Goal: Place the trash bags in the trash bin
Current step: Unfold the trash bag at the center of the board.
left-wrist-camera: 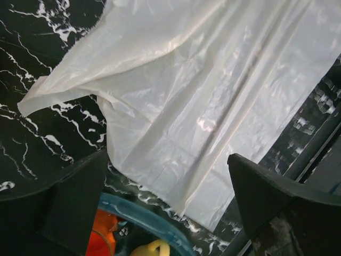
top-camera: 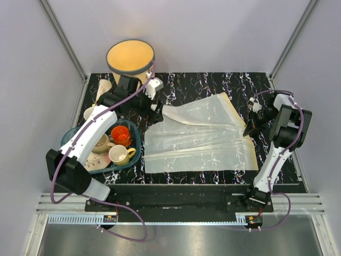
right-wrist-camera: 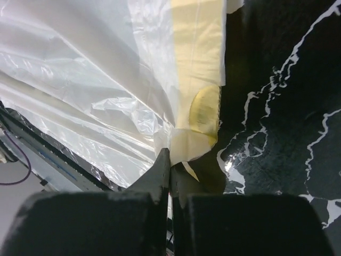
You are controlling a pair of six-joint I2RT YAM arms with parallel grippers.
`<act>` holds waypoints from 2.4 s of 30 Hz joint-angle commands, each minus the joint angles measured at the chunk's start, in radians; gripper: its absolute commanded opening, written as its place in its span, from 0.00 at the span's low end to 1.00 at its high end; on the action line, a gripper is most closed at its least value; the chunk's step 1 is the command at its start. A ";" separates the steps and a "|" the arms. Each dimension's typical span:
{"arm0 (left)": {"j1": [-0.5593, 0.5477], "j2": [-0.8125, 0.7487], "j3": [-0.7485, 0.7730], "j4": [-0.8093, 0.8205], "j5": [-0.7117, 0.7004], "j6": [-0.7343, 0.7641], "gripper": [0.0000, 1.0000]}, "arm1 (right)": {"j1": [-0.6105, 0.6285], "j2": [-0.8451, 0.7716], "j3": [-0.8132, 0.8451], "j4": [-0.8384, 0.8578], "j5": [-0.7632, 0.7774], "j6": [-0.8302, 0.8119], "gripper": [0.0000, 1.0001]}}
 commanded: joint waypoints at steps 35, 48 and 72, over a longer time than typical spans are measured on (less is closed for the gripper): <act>0.049 -0.059 -0.403 0.603 0.295 -0.673 0.93 | 0.611 -0.624 -0.229 0.186 0.130 0.085 0.70; -0.181 0.225 -0.188 0.782 0.309 -0.904 0.72 | 0.495 -0.561 -0.269 0.034 -0.169 0.034 0.24; -0.321 0.442 -0.292 1.241 0.266 -1.193 0.00 | 0.489 -0.612 -0.349 0.003 -0.183 0.007 0.26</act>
